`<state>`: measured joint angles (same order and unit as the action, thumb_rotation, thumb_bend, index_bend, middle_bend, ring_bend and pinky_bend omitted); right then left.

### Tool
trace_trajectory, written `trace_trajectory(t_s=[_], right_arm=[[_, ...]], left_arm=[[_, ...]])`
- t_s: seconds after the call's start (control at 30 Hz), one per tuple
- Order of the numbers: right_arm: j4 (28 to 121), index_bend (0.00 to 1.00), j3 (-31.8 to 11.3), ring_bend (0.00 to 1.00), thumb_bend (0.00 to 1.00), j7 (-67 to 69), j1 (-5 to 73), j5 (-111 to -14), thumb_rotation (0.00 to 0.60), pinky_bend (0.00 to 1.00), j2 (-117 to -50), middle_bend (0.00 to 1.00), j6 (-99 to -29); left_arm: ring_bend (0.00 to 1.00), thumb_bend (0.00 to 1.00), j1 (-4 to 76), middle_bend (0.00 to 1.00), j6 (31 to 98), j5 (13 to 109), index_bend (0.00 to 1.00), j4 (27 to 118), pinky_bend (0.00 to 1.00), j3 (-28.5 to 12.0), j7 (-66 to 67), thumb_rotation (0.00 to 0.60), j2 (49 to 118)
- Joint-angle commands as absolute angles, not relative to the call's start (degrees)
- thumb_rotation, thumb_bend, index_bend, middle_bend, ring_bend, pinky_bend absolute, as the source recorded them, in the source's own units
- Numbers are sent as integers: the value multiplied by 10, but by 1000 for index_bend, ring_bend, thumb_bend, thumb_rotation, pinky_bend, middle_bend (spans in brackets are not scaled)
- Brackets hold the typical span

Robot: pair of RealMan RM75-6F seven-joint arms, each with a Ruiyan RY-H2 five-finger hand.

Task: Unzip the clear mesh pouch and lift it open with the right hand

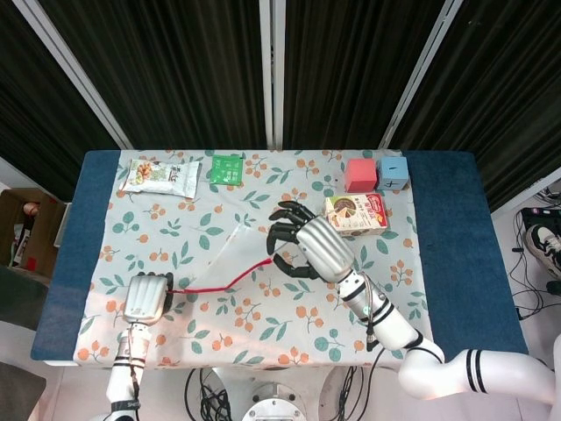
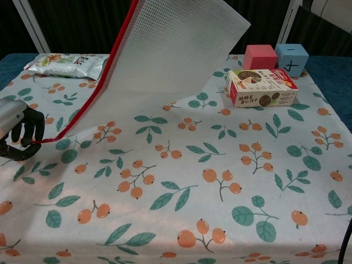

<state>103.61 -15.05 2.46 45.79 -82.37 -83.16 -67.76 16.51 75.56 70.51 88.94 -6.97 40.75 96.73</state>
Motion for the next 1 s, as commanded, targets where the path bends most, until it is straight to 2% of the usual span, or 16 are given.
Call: trace_trajectory(t_s=[0.03, 0.1, 0.17, 0.3, 0.33, 0.4, 0.43, 0.47, 0.53, 0.57, 0.63, 0.7, 0.77, 0.87, 1.0], right_arm=[[981, 945, -107, 255, 495, 30, 447, -892, 600, 144, -863, 474, -705], [956, 932, -87, 255, 494, 39, 440, -921, 600, 137, -870, 471, -717], [925, 907, -65, 252, 494, 46, 434, -955, 600, 131, -874, 460, -729], [878, 827, -27, 231, 487, 39, 417, -993, 600, 109, -872, 417, -743], [872, 776, -19, 211, 481, 38, 414, -994, 600, 94, -869, 394, -740], [868, 625, -2, 159, 450, 30, 407, -989, 600, 56, -858, 336, -722], [869, 487, 3, 113, 403, 23, 405, -984, 600, 28, -852, 286, -712], [872, 358, 8, 73, 331, 14, 402, -978, 600, 10, -845, 239, -702], [882, 165, 16, 20, 173, -5, 397, -962, 600, 0, -830, 160, -681], [889, 84, 18, 6, 87, -11, 395, -955, 600, 0, -824, 116, -672], [917, 8, 31, 0, 8, -29, 394, -924, 600, 0, -793, 37, -627], [959, 0, 39, 0, 0, -52, 398, -887, 600, 0, -752, 2, -580], [985, 0, 40, 0, 0, -74, 398, -864, 600, 0, -726, 0, -562], [1008, 0, 42, 0, 0, -99, 387, -846, 600, 0, -697, 0, -564], [1018, 0, 43, 0, 0, -65, 361, -847, 600, 0, -668, 0, -592]], left_arm=[[229, 119, 164, 264, 751, 689, 166, 922, 321, -85, 372, 600, 944], [161, 56, 163, 203, 745, 678, 148, 940, 259, -89, 357, 600, 924], [136, 25, 161, 178, 742, 665, 136, 957, 232, -92, 351, 600, 905], [123, 18, 156, 165, 762, 656, 127, 974, 223, -100, 349, 600, 886], [123, 18, 154, 165, 768, 656, 127, 975, 223, -101, 347, 600, 884], [123, 17, 153, 165, 780, 658, 127, 976, 222, -104, 344, 600, 881], [123, 17, 152, 165, 783, 658, 127, 977, 222, -105, 342, 600, 880], [123, 17, 152, 165, 786, 658, 127, 977, 222, -105, 340, 600, 878], [124, 14, 152, 165, 793, 662, 127, 976, 221, -107, 334, 600, 877], [124, 10, 151, 165, 796, 663, 127, 975, 220, -106, 333, 600, 877], [124, 2, 151, 165, 810, 668, 127, 965, 216, -106, 342, 600, 879], [124, 0, 149, 166, 821, 676, 127, 952, 214, -104, 339, 600, 882], [124, 0, 147, 166, 824, 679, 128, 946, 212, -103, 326, 600, 881], [125, 0, 143, 170, 812, 686, 130, 950, 211, -99, 281, 600, 862], [125, 0, 139, 186, 793, 707, 149, 954, 215, -89, 225, 600, 820]])
